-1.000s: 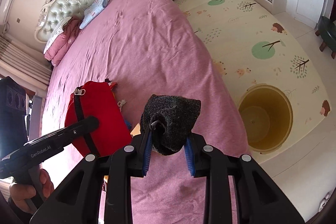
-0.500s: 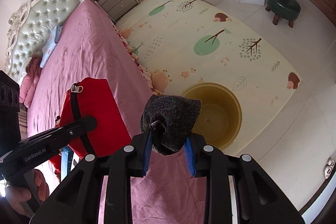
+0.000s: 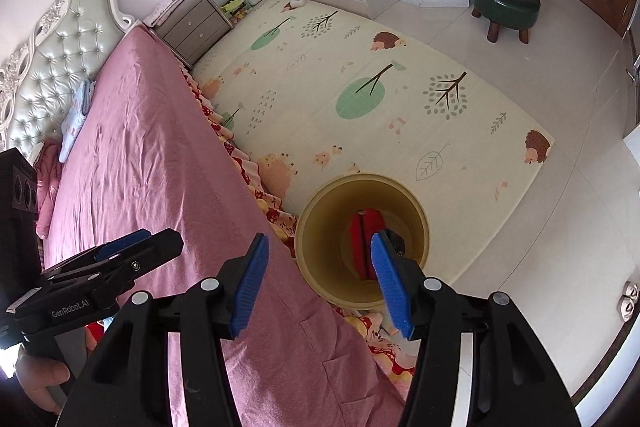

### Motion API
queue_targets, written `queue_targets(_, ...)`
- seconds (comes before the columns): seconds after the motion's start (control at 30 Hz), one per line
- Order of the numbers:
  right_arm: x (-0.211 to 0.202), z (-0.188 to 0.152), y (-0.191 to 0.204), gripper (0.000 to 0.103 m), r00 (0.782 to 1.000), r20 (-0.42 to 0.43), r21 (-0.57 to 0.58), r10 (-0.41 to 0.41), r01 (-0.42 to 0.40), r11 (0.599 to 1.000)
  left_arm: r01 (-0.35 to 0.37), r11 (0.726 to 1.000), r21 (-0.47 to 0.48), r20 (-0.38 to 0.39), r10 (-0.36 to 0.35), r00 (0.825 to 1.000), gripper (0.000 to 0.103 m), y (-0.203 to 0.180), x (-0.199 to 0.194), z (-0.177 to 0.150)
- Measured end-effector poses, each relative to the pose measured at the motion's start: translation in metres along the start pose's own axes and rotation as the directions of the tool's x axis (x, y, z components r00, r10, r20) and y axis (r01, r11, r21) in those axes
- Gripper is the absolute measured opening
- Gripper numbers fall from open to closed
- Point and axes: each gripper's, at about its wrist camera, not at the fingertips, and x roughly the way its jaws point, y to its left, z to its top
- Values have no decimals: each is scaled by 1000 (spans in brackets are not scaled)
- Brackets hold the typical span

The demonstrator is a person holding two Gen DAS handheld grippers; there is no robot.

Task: Collect trash
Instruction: 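Carry the sock and pouch to the yellow bin and open both tools, then bring both open tools back over the items on the bed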

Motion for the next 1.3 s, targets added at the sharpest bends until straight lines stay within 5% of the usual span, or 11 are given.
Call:
queue_targets(0.4, -5, -13, 72, 53, 997, -26, -106, 74, -76, 991, -47, 994, -95, 60, 53, 997, 80, 57, -58, -32)
queue_targets(0.73, -8, -52, 179, 53, 981, -101, -268, 164, -185, 945, -106, 966, -234, 109, 135, 985, 80, 124, -124, -103)
queue_targets(1.03, 3, -113, 275, 53, 952, -223, -411, 208, -285, 866, -166, 880, -446, 100, 233, 967, 80, 202, -175, -196)
queue_targets(1.3, 22, -179, 332, 53, 913, -354, -505, 201, -367, 781, -191, 763, -617, 46, 278, 960, 81, 259, -194, -281)
